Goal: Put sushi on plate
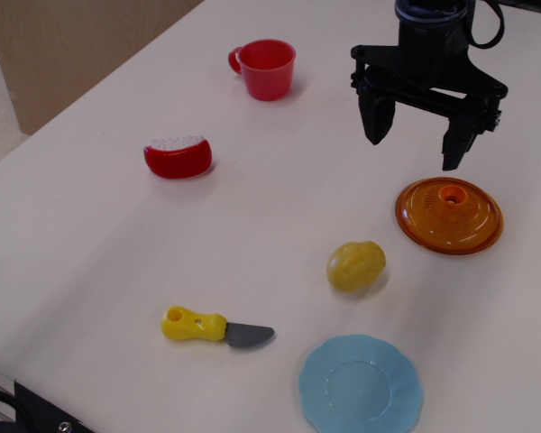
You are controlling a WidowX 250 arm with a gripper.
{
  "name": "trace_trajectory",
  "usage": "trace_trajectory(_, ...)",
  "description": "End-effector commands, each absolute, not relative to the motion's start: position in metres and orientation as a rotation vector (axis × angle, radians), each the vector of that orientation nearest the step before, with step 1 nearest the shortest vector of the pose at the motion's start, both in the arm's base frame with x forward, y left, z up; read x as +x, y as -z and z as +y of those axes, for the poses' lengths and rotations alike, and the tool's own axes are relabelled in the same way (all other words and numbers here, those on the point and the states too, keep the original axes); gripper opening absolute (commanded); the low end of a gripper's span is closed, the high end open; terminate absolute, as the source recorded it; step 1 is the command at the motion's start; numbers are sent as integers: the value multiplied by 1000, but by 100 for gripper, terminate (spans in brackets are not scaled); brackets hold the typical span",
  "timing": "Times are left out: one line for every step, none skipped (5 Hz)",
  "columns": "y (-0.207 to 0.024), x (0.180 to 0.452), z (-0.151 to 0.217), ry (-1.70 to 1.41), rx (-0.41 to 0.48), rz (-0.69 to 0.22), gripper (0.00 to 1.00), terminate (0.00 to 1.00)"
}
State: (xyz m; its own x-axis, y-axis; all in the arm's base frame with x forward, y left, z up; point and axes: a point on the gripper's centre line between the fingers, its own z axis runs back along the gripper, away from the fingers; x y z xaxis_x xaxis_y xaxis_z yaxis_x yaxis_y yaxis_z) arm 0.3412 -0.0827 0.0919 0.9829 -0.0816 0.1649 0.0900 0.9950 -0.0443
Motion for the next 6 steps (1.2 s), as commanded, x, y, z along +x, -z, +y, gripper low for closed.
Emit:
trace_trajectory(-92,341,-83,86,-52,-164,100,0)
trace_trajectory(-93,338,-48,166,24,-163,100,0)
trace_trajectory(-93,334,-9,327,58,-157,100,0)
trace_trajectory(-93,331,28,426,78,-153,100,0)
trace_trajectory(-93,332,55,511,106,-108,100,0)
trace_trajectory(-89,331,79,563,114,-92,100,0)
